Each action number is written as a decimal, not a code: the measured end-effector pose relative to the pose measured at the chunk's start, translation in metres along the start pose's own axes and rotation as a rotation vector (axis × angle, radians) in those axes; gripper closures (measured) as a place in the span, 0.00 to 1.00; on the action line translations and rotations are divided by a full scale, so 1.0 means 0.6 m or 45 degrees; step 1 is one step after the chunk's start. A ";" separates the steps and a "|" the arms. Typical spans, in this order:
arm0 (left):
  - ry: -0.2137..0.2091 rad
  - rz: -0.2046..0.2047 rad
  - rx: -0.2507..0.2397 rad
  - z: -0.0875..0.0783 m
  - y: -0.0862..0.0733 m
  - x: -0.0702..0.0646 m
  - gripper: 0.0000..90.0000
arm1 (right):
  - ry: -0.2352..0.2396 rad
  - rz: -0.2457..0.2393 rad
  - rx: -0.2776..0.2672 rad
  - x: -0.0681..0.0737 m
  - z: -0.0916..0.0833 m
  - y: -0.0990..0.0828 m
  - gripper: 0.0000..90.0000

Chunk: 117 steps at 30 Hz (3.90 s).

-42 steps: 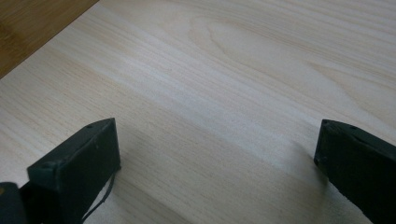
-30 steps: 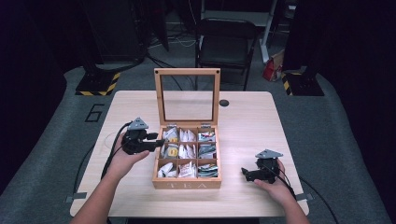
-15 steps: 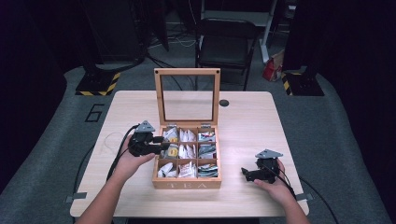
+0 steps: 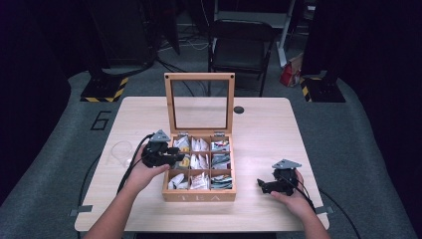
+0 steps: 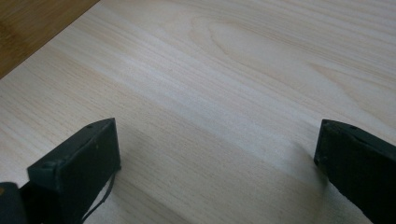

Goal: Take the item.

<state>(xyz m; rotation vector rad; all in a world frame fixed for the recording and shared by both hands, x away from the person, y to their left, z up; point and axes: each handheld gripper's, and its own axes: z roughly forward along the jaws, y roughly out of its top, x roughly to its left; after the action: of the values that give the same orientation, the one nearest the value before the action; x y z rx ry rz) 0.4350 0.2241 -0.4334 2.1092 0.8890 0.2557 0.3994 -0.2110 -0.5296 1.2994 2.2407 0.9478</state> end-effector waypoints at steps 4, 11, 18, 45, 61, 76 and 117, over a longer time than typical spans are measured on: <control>-0.009 -0.022 0.005 0.008 -0.005 -0.001 0.69 | 0.000 0.000 0.000 0.000 0.000 0.000 0.00; -0.030 -0.036 0.026 0.017 -0.009 -0.002 0.69 | 0.000 0.000 0.000 0.000 0.000 0.000 0.00; -0.048 -0.044 0.035 0.020 -0.011 -0.002 0.71 | 0.000 0.000 0.000 0.000 0.000 0.000 0.00; -0.067 0.030 0.023 0.004 -0.011 -0.013 0.98 | 0.000 0.000 0.000 0.000 0.000 0.000 0.00; -0.063 0.020 -0.010 -0.001 -0.009 -0.008 0.99 | 0.000 0.000 -0.001 0.000 0.000 0.000 0.00; -0.028 0.015 -0.046 -0.029 0.010 -0.007 0.99 | 0.000 0.000 0.000 0.000 0.000 0.000 0.00; 0.025 0.022 -0.127 -0.099 0.052 0.008 0.99 | 0.000 0.000 0.000 0.000 0.000 0.000 0.00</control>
<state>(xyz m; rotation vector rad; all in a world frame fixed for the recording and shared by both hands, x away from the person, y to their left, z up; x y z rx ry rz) 0.4273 0.2505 -0.3723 2.0258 0.8526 0.3236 0.3994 -0.2110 -0.5296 1.2993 2.2403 0.9480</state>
